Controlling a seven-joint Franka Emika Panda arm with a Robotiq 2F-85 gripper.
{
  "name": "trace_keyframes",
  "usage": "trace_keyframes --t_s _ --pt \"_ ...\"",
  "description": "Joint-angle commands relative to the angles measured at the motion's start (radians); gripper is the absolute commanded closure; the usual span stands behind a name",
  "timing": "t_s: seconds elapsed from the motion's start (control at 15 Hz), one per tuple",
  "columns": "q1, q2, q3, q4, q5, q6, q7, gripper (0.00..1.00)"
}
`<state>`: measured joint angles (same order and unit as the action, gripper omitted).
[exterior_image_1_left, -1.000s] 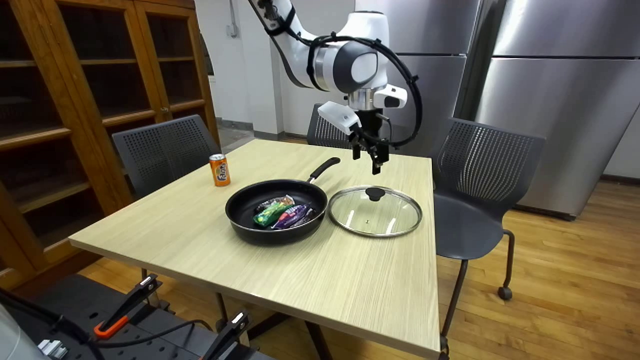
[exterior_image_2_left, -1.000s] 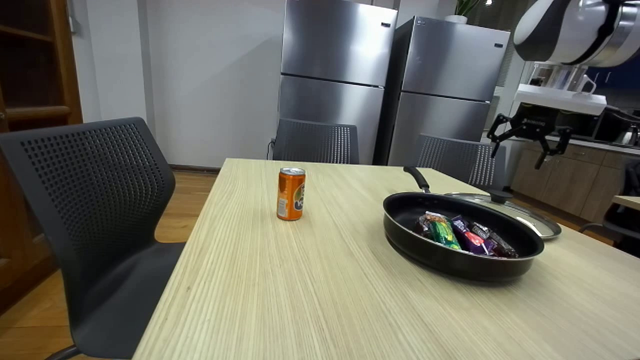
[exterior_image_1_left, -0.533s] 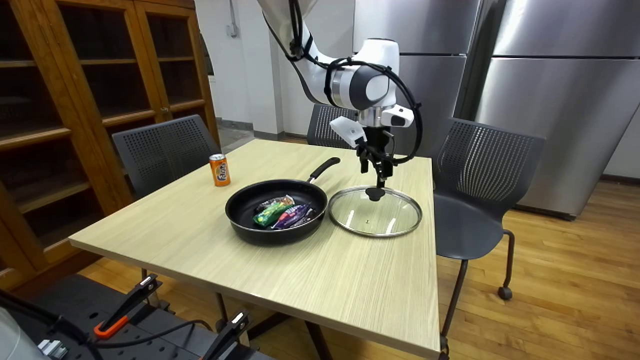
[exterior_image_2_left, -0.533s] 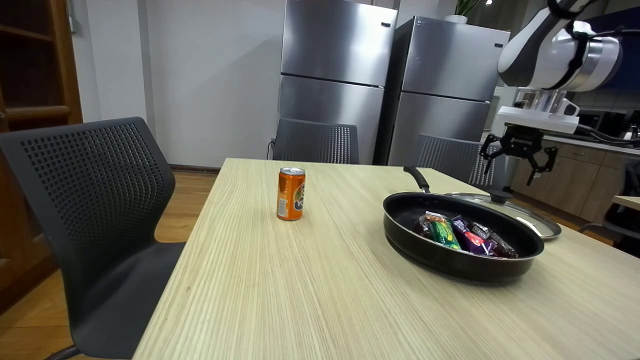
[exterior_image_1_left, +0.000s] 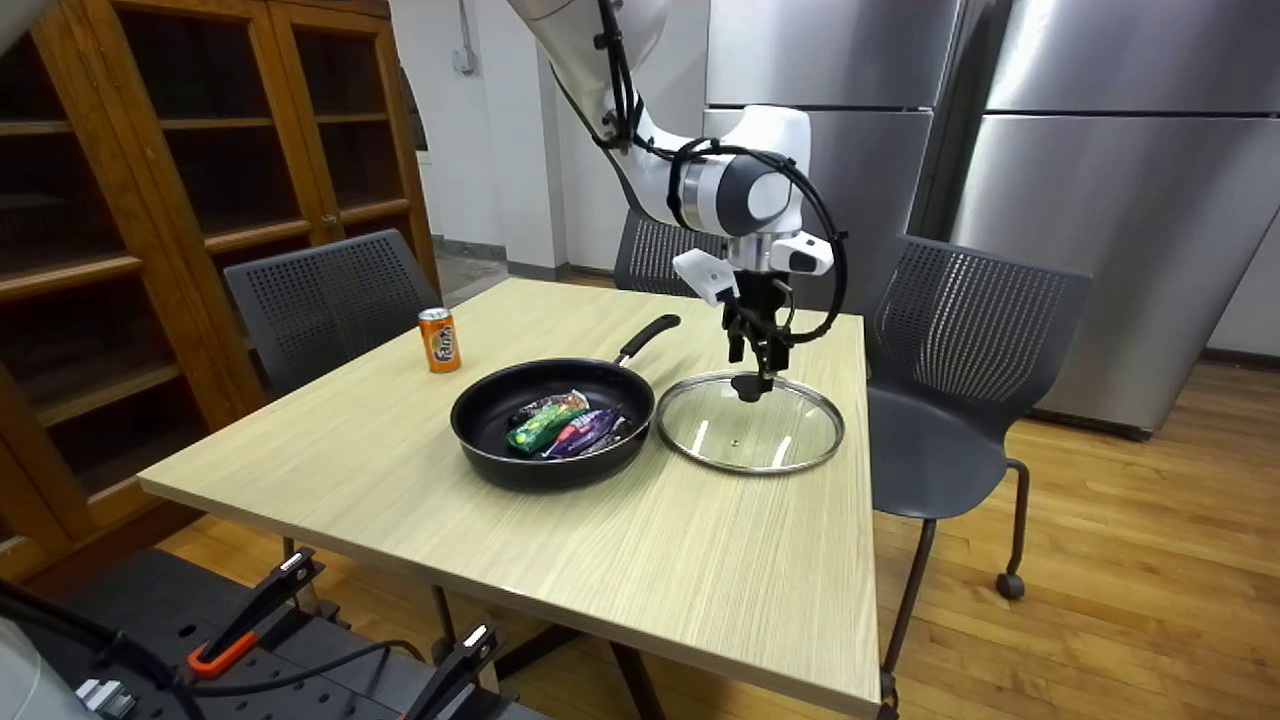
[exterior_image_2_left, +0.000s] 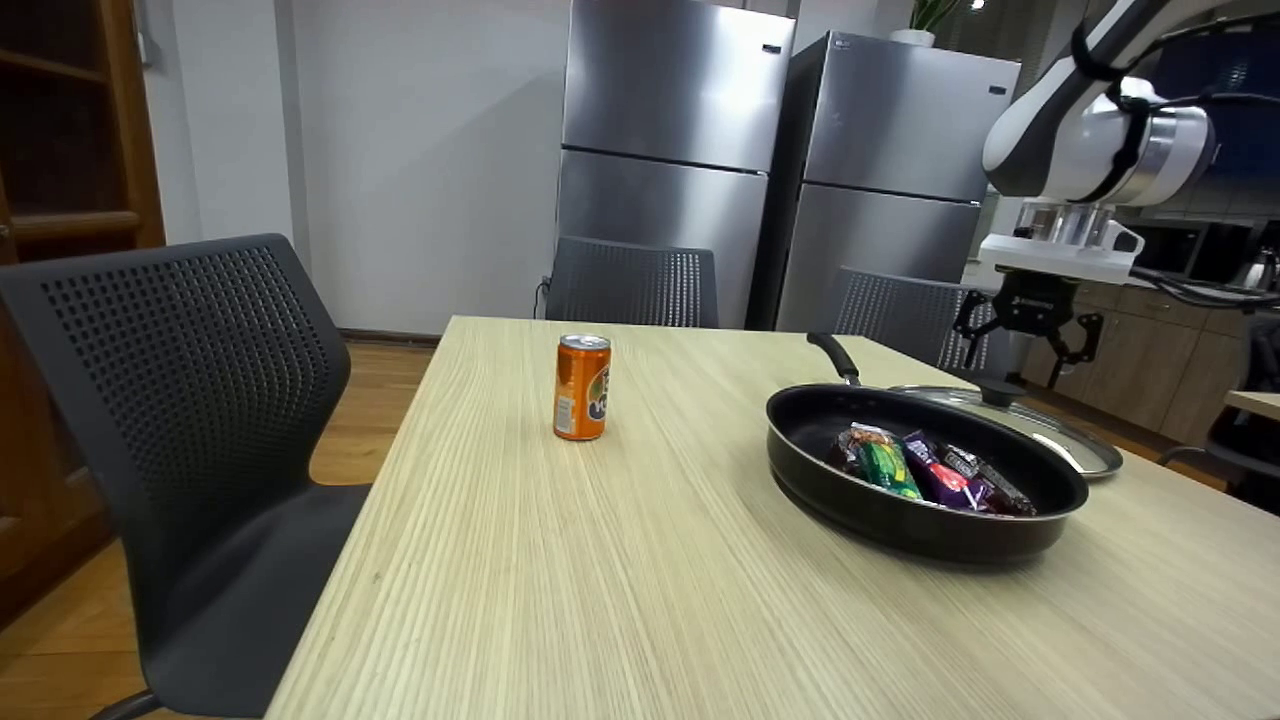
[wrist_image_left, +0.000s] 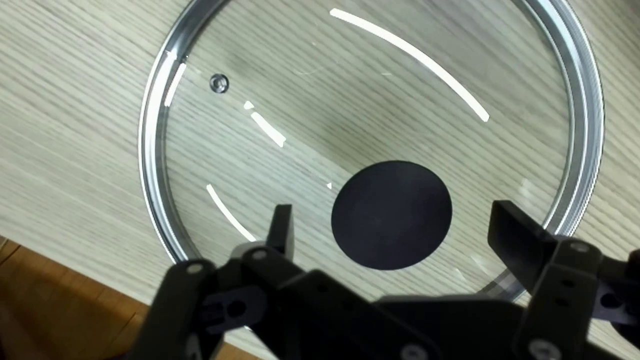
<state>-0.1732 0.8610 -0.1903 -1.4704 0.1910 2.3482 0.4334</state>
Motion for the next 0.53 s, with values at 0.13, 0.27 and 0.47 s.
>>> trace_keyframes --t_s 0.13,0.27,0.47 --pt "-0.021 0.051 0.007 0.083 0.021 -0.064 0.026 0.0" --pt "-0.025 0.058 0.011 0.082 0.028 -0.057 0.022 0.0" --pt "-0.025 0.053 0.012 0.068 0.037 -0.047 0.017 0.0"
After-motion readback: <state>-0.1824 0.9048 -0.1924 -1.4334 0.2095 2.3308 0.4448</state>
